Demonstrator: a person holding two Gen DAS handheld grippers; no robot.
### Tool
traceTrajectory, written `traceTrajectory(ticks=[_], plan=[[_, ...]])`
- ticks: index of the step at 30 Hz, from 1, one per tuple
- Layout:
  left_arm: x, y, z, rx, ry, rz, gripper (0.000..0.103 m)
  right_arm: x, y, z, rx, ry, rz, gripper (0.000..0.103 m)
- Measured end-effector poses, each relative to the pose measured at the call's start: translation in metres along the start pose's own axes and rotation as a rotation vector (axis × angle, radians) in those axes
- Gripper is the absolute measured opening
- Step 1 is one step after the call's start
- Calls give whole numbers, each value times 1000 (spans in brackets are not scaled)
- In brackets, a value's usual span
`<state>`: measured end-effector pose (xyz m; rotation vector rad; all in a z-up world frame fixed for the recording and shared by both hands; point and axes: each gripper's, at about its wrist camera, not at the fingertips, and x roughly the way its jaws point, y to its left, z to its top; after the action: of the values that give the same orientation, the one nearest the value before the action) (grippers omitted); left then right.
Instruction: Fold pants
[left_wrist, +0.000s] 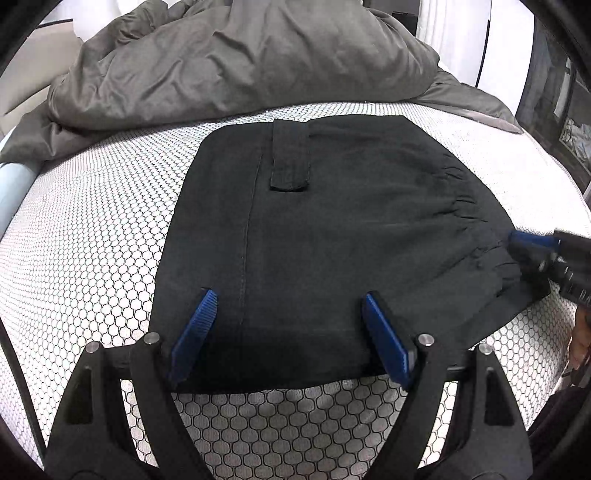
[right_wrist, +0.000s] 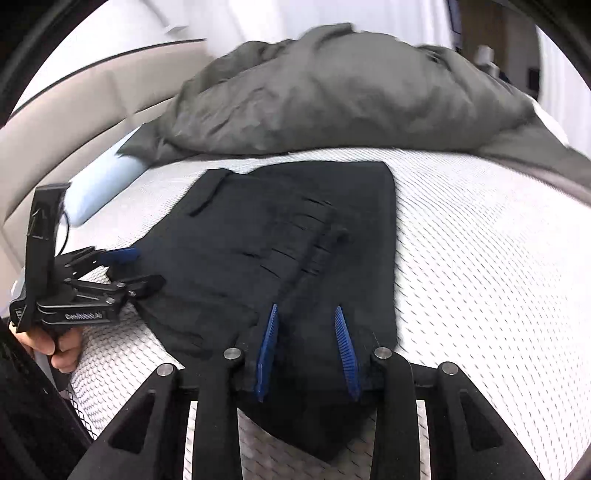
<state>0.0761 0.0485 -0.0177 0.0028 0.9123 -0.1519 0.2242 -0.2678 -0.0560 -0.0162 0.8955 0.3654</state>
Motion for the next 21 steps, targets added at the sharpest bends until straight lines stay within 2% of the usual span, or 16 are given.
traceTrajectory(ticks=[1, 3, 7, 9, 12, 16, 18, 20, 21], plan=[[-1, -1, 1, 2, 3, 4, 80, 8, 2, -4, -34, 45, -23, 33], [3, -1, 2, 5, 5, 12, 81, 13, 4, -5, -93, 59, -80, 32], [4, 1, 5, -9, 3, 15, 81, -2, -23, -9, -17, 52, -138, 33], [-5, 2, 9, -32, -14, 8, 81, -10, -32, -7, 35, 14, -125, 33], [-17, 0, 19, -68, -71, -57, 81, -21, -22, 7, 37, -64, -74, 33], [-3, -11, 40, -64, -60, -55, 80, 3, 19, 40, -48, -49, -25, 33], [13, -15, 50, -57, -31, -45, 68, 28, 41, 57, -89, -12, 4, 33], [29, -12, 56, -69, 1, -12, 39, 52, 56, 69, -128, 25, 4, 33], [32, -10, 57, -73, 0, -2, 35, 67, 61, 74, -153, 44, -27, 33]])
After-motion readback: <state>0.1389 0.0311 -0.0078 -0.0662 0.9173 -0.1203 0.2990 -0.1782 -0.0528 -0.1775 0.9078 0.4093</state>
